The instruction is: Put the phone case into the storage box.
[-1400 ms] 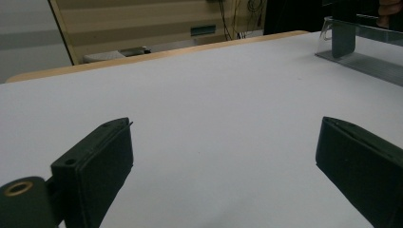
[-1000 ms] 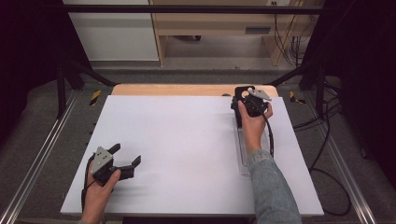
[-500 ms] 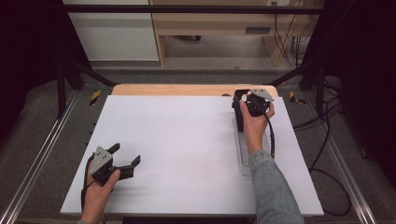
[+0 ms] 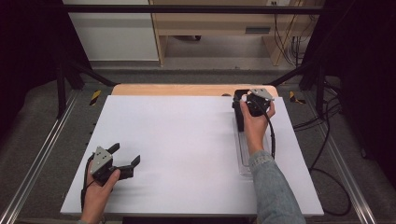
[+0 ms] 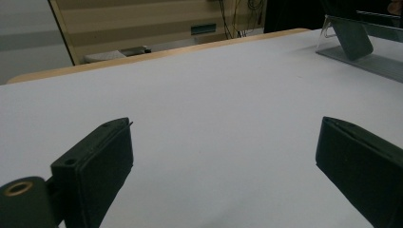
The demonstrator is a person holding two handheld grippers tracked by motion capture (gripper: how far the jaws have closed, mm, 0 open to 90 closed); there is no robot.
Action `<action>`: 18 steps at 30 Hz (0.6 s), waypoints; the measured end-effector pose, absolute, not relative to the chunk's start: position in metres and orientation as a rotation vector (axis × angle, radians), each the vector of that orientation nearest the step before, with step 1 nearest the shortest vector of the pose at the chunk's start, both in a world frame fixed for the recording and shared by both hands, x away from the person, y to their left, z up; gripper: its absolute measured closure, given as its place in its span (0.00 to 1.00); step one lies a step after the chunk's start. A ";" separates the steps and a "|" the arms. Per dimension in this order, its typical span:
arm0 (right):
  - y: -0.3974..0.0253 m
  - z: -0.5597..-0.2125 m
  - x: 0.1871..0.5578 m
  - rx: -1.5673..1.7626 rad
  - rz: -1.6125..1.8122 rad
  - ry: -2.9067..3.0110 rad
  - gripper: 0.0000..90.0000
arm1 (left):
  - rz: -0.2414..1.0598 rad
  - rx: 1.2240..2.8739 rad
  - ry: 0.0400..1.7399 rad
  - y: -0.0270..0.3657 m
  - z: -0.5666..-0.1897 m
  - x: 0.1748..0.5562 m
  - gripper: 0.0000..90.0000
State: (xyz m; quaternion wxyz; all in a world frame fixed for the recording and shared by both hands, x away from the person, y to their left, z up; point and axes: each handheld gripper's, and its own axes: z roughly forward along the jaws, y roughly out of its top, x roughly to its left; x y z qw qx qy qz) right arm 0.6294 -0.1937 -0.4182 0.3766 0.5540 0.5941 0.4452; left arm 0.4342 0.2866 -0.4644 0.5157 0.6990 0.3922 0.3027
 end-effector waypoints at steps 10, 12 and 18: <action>-0.193 -0.416 0.628 1.404 1.149 1.533 0.11 | 0.728 1.679 0.942 0.287 -0.464 0.434 0.06; -0.192 -0.416 0.627 1.406 1.155 1.537 0.11 | 0.729 1.679 0.942 0.287 -0.464 0.434 0.06; -0.190 -0.415 0.625 1.400 1.168 1.550 0.11 | 0.730 1.680 0.943 0.287 -0.464 0.434 0.06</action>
